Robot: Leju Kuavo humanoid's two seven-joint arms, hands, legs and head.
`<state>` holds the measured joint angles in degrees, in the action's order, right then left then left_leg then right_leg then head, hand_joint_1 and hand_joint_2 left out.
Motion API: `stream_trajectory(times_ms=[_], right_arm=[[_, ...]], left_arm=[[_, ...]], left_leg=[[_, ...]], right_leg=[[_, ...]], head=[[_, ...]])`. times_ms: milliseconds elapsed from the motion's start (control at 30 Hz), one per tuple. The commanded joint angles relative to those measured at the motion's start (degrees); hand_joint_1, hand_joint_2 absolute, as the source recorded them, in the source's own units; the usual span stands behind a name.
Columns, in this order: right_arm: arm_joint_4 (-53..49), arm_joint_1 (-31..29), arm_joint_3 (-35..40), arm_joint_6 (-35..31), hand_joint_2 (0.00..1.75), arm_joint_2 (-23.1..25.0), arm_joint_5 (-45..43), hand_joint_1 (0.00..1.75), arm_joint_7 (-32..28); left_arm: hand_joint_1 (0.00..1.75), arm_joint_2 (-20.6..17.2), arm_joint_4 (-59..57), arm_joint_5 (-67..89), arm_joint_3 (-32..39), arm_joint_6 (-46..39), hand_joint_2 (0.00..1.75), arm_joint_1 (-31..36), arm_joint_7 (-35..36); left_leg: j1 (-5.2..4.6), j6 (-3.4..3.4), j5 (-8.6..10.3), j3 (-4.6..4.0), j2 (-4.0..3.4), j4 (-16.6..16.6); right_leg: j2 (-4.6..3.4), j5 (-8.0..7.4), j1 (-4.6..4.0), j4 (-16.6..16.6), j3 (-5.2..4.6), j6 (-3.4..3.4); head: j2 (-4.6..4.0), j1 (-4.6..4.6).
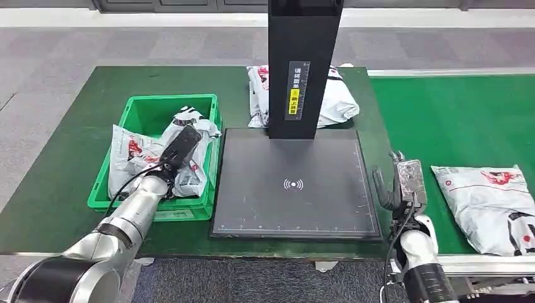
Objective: Moved the parcel from conveyor to table for the left to box.
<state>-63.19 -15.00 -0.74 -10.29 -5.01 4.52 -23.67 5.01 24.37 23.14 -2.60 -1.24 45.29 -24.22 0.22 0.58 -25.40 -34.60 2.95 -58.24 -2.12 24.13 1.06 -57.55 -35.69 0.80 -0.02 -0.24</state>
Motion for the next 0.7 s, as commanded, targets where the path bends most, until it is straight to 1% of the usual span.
stream_trajectory(times_ms=[33, 67, 167, 300, 333, 367, 433, 533, 567, 600, 633, 667, 700], right_arm=[[2.2, -0.2, -2.5, 0.0, 0.00, 0.2, -1.1, 0.00, 0.0], [2.5, -0.3, -2.2, 0.0, 0.00, 0.2, -1.2, 0.00, -0.1], [2.8, -0.2, -1.7, -0.2, 0.00, -0.2, -1.9, 0.00, -0.5], [3.6, -0.4, -1.3, -0.4, 0.00, -0.4, -2.5, 0.00, -0.8], [4.1, -0.7, -1.0, -0.6, 0.00, -0.4, -2.9, 0.00, -1.1], [4.2, -0.8, -1.0, -0.7, 0.00, -0.4, -3.0, 0.00, -1.2], [4.2, -0.9, -0.9, -0.8, 0.00, -0.3, -3.0, 0.00, -1.2], [5.1, -2.1, -0.2, -2.3, 0.00, 0.3, -2.2, 0.00, -1.5], [5.6, -2.8, -0.1, -3.4, 0.00, 0.6, -1.7, 0.00, -1.6], [6.2, -3.3, -0.1, -3.9, 0.00, 0.6, -1.5, 0.00, -1.5], [7.1, -4.1, -0.1, -4.6, 0.00, 0.5, -1.1, 0.00, -1.3], [7.8, -4.6, -0.5, -5.1, 0.00, 0.6, -1.1, 0.00, -1.2], [8.9, -5.1, -0.4, -6.0, 0.00, 0.3, -0.4, 0.00, -0.7]], left_arm=[[0.00, 2.0, -1.5, -6.2, 6.3, 3.0, 0.00, 3.4, -2.5], [0.00, 2.2, -0.1, -8.1, 7.5, 2.8, 0.00, 3.0, -4.0], [0.00, 2.3, 2.8, -11.4, 8.0, 3.1, 0.00, 2.4, -6.9], [0.00, 2.3, 5.8, -13.4, 7.9, 2.0, 0.00, 1.3, -8.2], [0.00, 2.1, 6.5, -14.0, 7.2, 0.3, 0.00, 0.9, -8.5], [0.00, 2.0, 6.7, -14.1, 6.9, -0.1, 0.00, 0.8, -8.6], [0.00, 2.0, 6.7, -14.1, 6.8, -0.1, 0.00, 0.8, -8.6], [0.00, 1.7, 7.5, -14.6, 5.8, -3.5, 0.00, 0.3, -9.2], [0.00, 1.7, 8.3, -13.1, 4.4, -7.3, 0.00, -0.2, -10.2], [0.00, 2.1, 8.7, -13.3, 4.3, -8.4, 0.00, -0.3, -10.5], [0.00, 2.6, 9.0, -13.9, 4.2, -9.4, 0.00, -0.5, -10.4], [0.00, 3.2, 9.4, -13.0, 3.7, -12.2, 0.00, -0.6, -10.7], [0.00, 4.0, 9.1, -12.5, 3.1, -13.6, 0.00, -0.5, -10.1]], left_leg=[[0.03, 0.00, -0.02, 0.03, -0.07, 0.0], [0.07, 0.00, -0.05, 0.07, -0.11, 0.0], [0.02, 0.00, -0.03, 0.04, -0.15, 0.0], [0.02, 0.01, -0.04, 0.09, -0.22, 0.0], [0.03, 0.01, -0.03, 0.03, -0.14, 0.0], [0.01, 0.00, -0.04, 0.10, -0.23, 0.0], [0.01, 0.00, -0.02, 0.04, -0.16, 0.0], [0.02, 0.00, -0.05, 0.13, -0.33, 0.1], [0.00, 0.00, -0.03, 0.06, -0.21, 0.0], [0.00, 0.00, -0.06, 0.15, -0.38, 0.1], [0.00, 0.00, -0.05, 0.09, -0.31, 0.0], [-0.01, -0.01, -0.06, 0.15, -0.39, 0.1], [0.00, -0.01, -0.03, 0.04, -0.24, 0.0]], right_leg=[[0.17, 0.03, -0.06, 0.0, 0.06, -0.04], [0.28, 0.05, -0.12, 0.1, 0.15, -0.06], [0.19, 0.03, -0.07, 0.0, 0.07, -0.06], [0.15, 0.03, -0.07, 0.0, 0.09, -0.06], [0.10, 0.01, -0.07, 0.0, 0.05, -0.04], [0.13, 0.02, -0.06, 0.0, 0.10, -0.05], [0.06, 0.01, -0.04, 0.0, 0.03, -0.03], [0.05, 0.00, -0.07, 0.1, 0.11, -0.06], [0.03, 0.01, -0.03, 0.0, 0.05, -0.03], [0.00, 0.00, -0.06, 0.1, 0.10, -0.06], [0.00, -0.01, -0.05, 0.0, 0.06, -0.04], [0.01, 0.00, -0.04, 0.1, 0.11, -0.05], [0.03, -0.01, -0.04, 0.0, 0.04, -0.03]], head=[[0.02, 0.00], [0.02, 0.00], [0.00, 0.00], [0.00, 0.00], [0.00, 0.00], [0.00, 0.00], [0.00, 0.00], [0.00, 0.00], [0.02, 0.00], [0.00, 0.00], [0.02, 0.00], [0.00, 0.00], [0.02, 0.00]])
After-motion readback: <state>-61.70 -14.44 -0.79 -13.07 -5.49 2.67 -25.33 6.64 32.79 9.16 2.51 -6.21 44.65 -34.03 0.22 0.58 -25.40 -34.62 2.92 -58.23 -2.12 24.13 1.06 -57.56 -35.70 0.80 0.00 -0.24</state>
